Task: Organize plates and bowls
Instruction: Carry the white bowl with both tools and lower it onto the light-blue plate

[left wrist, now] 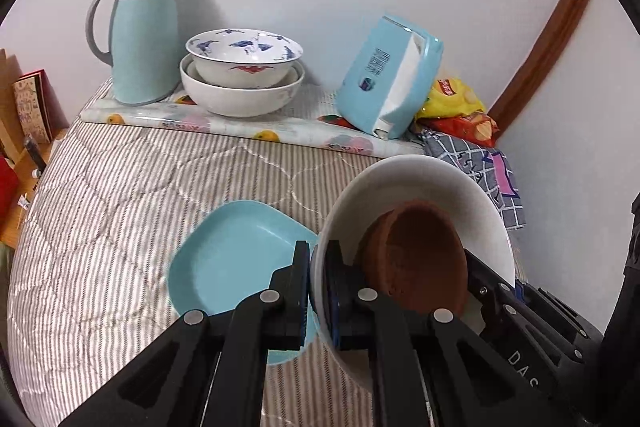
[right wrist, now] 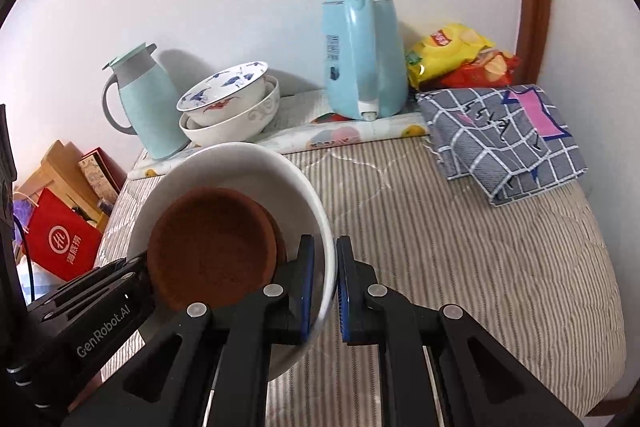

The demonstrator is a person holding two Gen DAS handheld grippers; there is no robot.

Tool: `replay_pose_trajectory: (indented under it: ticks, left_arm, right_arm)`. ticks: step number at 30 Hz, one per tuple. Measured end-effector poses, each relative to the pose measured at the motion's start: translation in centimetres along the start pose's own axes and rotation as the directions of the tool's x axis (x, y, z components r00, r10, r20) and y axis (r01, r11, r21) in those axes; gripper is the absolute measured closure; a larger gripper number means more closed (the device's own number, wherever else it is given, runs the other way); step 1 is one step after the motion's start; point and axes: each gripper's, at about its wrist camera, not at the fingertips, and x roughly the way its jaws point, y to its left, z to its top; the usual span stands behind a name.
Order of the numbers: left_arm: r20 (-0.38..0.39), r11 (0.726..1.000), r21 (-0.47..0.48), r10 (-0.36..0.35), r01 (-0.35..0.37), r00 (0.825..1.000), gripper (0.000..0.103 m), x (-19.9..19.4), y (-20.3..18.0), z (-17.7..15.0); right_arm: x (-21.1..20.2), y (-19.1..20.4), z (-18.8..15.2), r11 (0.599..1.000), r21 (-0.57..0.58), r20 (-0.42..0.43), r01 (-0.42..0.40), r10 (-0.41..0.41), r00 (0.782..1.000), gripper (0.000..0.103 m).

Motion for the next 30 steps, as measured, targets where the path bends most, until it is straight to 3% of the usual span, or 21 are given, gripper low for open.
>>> replay_pose_trajectory:
  ticks: [30]
  left_arm:
    - [-0.062,0.998,-0.051,0.044,-0.048,0.997,0.094,3.8,6.8,0.8]
  right_arm:
    - [6.1,4.8,0.1,0.999,-0.035,-0.081,-0.039,0.036,0.996,0.092]
